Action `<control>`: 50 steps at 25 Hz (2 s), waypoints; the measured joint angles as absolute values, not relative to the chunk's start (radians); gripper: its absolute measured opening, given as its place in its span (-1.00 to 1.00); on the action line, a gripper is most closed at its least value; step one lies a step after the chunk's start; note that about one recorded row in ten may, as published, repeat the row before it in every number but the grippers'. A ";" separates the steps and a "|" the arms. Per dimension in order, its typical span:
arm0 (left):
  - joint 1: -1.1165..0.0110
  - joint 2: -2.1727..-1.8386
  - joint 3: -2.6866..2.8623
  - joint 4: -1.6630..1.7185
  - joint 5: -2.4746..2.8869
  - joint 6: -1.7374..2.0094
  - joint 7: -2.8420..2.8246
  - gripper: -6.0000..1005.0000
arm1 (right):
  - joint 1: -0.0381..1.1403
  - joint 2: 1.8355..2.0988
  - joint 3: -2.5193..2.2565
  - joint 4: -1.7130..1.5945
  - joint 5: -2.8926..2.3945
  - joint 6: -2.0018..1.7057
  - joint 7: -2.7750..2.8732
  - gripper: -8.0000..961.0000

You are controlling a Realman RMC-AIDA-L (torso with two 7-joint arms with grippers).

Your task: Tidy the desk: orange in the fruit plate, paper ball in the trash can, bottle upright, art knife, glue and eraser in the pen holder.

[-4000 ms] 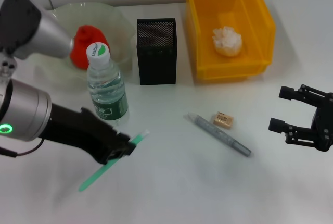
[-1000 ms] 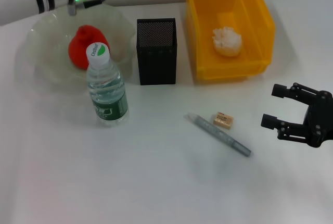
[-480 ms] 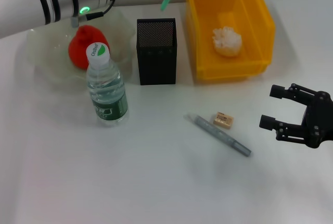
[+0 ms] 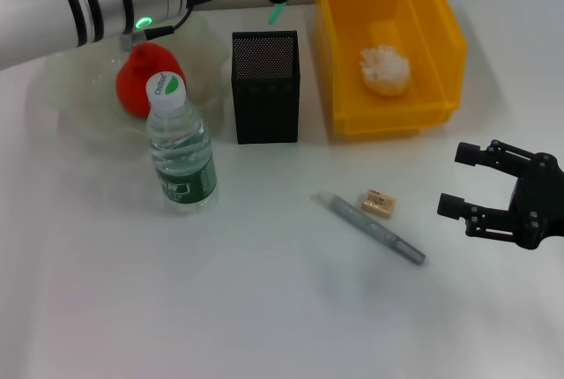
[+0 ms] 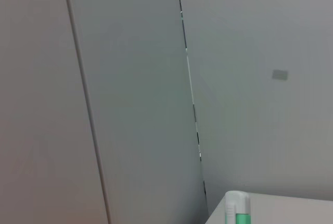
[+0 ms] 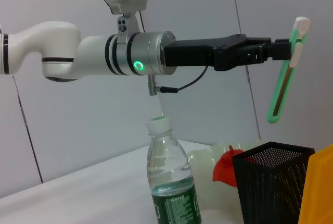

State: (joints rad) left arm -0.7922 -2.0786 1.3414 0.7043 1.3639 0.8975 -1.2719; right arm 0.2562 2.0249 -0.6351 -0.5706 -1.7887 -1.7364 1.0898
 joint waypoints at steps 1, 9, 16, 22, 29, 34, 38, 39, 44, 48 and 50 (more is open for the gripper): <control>-0.792 -2.079 1.341 0.704 1.364 0.897 -1.272 -0.61 | 0.256 2.025 -0.635 -0.571 -1.789 -1.736 1.090 0.76; -0.786 -2.077 1.341 0.696 1.366 0.875 -1.270 -0.61 | 0.256 2.025 -0.635 -0.571 -1.789 -1.736 1.091 0.76; -0.786 -2.077 1.350 0.680 1.371 0.873 -1.270 -0.60 | 0.255 2.025 -0.635 -0.571 -1.789 -1.736 1.091 0.76; -0.789 -2.078 1.352 0.665 1.372 0.870 -1.270 -0.60 | 0.253 2.025 -0.637 -0.571 -1.789 -1.736 1.091 0.76; -0.788 -2.079 1.353 0.665 1.372 0.861 -1.260 -0.59 | 0.253 2.025 -0.637 -0.571 -1.789 -1.736 1.091 0.76; -0.789 -2.079 1.364 0.664 1.373 0.853 -1.274 -0.59 | 0.253 2.025 -0.637 -0.571 -1.789 -1.736 1.091 0.76; -0.788 -2.079 1.380 0.673 1.375 0.848 -1.293 -0.59 | 0.256 2.024 -0.637 -0.571 -1.789 -1.736 1.091 0.76; -0.786 -2.079 1.381 0.675 1.375 0.848 -1.292 -0.59 | 0.256 2.024 -0.637 -0.571 -1.789 -1.736 1.091 0.76; -0.783 -2.079 1.381 0.676 1.375 0.849 -1.292 -0.58 | 0.254 2.024 -0.637 -0.571 -1.789 -1.736 1.091 0.76; -0.778 -2.078 1.382 0.676 1.374 0.849 -1.289 -0.58 | 0.253 2.025 -0.637 -0.571 -1.789 -1.736 1.091 0.76; -0.777 -2.078 1.381 0.676 1.373 0.850 -1.289 -0.58 | 0.253 2.025 -0.637 -0.571 -1.789 -1.736 1.091 0.76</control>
State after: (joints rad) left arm -0.7773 -2.0783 1.3814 0.6764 1.3726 0.8498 -1.2889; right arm 0.2531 2.0249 -0.6366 -0.5706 -1.7886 -1.7365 1.0909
